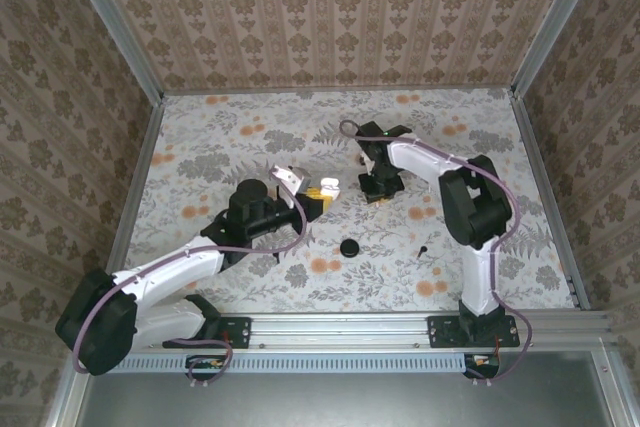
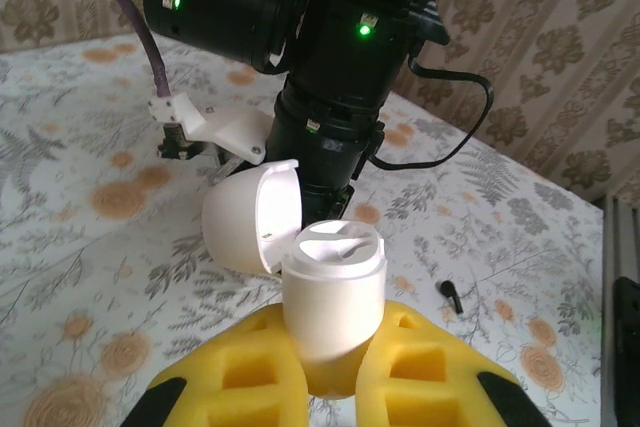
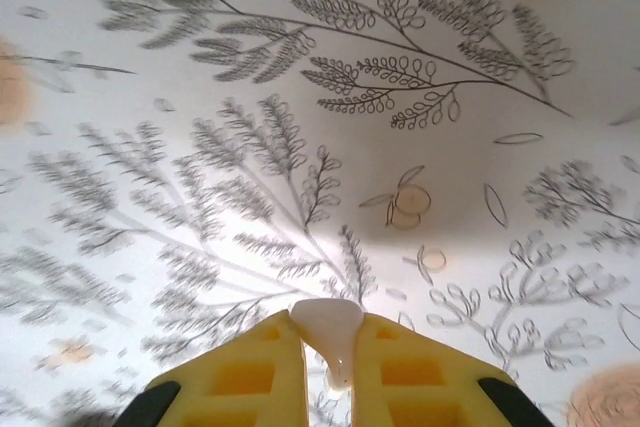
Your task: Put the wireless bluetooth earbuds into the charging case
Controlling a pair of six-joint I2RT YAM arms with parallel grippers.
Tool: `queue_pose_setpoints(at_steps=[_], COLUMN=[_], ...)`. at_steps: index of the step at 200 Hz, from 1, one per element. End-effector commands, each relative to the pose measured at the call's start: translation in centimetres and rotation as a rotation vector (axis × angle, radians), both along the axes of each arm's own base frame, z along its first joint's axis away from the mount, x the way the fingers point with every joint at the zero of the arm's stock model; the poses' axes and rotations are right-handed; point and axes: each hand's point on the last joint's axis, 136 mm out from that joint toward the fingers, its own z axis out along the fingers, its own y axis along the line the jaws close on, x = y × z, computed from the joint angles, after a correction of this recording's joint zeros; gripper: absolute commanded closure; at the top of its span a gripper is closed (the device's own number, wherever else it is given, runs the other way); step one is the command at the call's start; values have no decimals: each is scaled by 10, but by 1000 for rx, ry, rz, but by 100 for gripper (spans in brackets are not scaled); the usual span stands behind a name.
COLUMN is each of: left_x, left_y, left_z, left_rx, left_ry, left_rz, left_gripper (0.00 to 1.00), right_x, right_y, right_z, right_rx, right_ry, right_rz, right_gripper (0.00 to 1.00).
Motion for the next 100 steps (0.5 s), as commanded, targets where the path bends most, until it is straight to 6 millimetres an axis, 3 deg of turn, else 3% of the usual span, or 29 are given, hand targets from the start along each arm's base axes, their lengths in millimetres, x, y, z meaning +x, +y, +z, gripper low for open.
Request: queue_pose_setpoints(at_steps=[1,39,100], left_x=[-10,-12,-17], left_y=[-12,-11,-5], left_z=[27,45,88], left_rx=[-58,-77,-150], left_ry=[-102,-154,-331], left_rz=[-84,-85,-74], left_gripper=[100,100,100], right_x=[7,2,-29], right_y=[8,4,11], right_z=[43,99,234], right_rx=[82,157,461], right_ry=[-133,-292,-698], right_rz=[-17,-33,6], right_gripper=[89,90,92])
